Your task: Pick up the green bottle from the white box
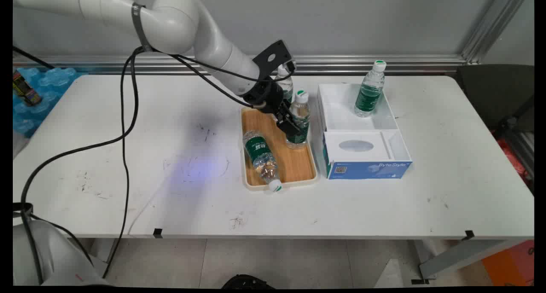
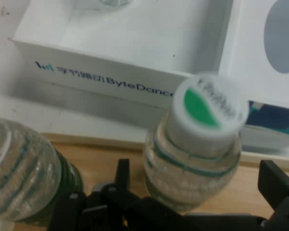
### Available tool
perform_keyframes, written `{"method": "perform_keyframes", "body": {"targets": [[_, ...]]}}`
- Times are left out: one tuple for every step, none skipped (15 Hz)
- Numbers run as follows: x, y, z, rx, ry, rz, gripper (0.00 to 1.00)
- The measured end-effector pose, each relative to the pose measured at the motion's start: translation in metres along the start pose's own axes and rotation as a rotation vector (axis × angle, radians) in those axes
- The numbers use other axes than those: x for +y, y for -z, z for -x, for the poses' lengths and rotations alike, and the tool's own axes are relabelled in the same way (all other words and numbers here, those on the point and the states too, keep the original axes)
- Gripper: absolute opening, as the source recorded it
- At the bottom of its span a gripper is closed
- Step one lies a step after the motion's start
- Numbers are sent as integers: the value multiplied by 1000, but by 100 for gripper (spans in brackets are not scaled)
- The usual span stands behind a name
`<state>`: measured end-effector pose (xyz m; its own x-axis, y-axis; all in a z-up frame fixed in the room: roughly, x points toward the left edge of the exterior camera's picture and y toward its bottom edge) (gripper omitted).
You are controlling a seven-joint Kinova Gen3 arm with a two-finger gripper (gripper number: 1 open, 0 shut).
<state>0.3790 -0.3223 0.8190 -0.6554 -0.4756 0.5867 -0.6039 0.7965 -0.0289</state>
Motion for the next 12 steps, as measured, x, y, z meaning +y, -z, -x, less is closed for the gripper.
{"method": "perform_keyframes", "body": {"targets": [[1, 3, 2, 1, -2, 1, 100], [2, 6, 3, 2, -7, 3, 100], [3, 10, 3, 3, -11, 6, 100], [6, 16, 3, 5, -17, 10, 100], [8, 23, 2, 8, -23, 13, 100], [10, 30, 2, 11, -28, 15, 100], [12, 40, 1, 13, -32, 15, 100], [14, 52, -1, 16, -37, 14, 100], [15, 61, -2, 18, -41, 13, 100], [17, 72, -3, 20, -43, 9, 100], [19, 85, -6, 23, -46, 5, 100], [20, 95, -9, 24, -50, 3, 100]]}}
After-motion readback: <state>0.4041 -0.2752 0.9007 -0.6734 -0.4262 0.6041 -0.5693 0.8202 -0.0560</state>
